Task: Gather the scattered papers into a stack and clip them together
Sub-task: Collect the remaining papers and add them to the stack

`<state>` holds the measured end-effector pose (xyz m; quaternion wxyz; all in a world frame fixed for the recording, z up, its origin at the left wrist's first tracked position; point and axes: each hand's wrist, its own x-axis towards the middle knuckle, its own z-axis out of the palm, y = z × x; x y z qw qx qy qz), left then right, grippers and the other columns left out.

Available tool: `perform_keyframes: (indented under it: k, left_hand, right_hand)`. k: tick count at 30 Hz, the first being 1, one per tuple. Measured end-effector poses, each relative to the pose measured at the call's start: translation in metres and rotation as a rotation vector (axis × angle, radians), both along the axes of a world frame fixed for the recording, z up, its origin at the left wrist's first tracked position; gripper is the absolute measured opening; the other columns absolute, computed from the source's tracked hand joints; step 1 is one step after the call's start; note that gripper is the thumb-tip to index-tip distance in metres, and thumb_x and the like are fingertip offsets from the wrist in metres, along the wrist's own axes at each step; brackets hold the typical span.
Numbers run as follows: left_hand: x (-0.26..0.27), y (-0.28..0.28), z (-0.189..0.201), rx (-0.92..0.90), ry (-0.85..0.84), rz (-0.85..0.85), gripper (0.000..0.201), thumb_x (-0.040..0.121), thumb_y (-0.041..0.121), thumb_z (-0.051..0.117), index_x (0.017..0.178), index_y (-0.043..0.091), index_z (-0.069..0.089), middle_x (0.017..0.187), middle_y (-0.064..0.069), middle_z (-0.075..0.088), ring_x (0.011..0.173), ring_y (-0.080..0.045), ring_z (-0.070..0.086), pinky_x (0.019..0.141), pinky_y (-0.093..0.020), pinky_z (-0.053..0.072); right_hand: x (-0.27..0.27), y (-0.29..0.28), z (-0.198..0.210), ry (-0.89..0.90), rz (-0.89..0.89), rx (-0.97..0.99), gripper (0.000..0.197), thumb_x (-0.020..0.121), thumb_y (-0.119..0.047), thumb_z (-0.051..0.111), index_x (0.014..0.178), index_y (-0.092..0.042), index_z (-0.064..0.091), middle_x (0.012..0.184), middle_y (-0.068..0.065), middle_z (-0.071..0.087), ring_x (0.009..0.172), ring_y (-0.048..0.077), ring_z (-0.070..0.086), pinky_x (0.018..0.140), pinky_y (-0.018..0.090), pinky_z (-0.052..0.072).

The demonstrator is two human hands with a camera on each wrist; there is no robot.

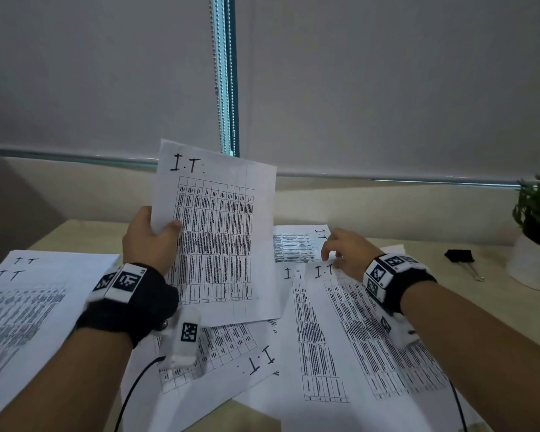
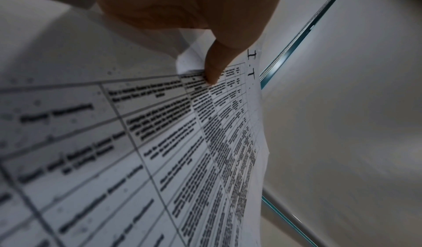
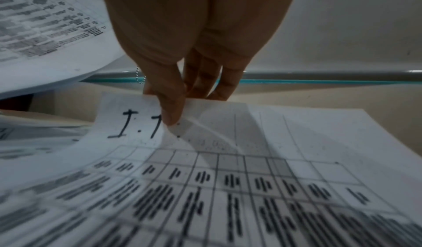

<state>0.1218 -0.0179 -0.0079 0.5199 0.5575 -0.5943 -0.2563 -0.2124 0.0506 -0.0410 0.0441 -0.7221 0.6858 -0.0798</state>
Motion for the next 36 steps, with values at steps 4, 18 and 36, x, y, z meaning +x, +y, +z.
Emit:
perform_keyframes:
  k: [4,18,36]
  left_hand:
    - [0.001,-0.004,-0.003,0.007,0.004,0.006,0.022,0.087,0.019,0.060,0.107,0.011,0.057,0.102,-0.014,0.064,0.090,-0.032,0.060,0.081,-0.039,0.049]
    - [-0.007,0.000,-0.001,-0.025,-0.001,-0.020,0.019,0.088,0.018,0.059,0.105,0.011,0.056,0.092,-0.006,0.060,0.083,-0.027,0.056,0.071,-0.032,0.041]
    - [-0.061,0.057,0.019,-0.122,0.300,-0.396,0.017,0.077,0.019,0.074,0.086,0.027,0.061,0.080,0.007,0.067,0.064,-0.002,0.064,0.056,-0.018,0.049]
  right_hand:
    - [0.007,-0.005,-0.006,0.010,0.011,0.150,0.024,0.079,0.003,0.059,0.090,-0.016,0.068,0.086,-0.009,0.052,0.079,0.011,0.048,0.073,0.021,0.037]
    - [0.013,-0.013,0.028,0.014,0.004,0.165,0.016,0.077,-0.012,0.071,0.090,-0.022,0.068,0.084,-0.006,0.061,0.083,0.014,0.056,0.077,0.025,0.044]
    - [0.097,0.015,0.191,-0.382,0.383,-0.721,0.030,0.075,0.006,0.058,0.100,-0.011,0.064,0.072,0.000,0.057,0.072,0.019,0.062,0.076,0.031,0.055]
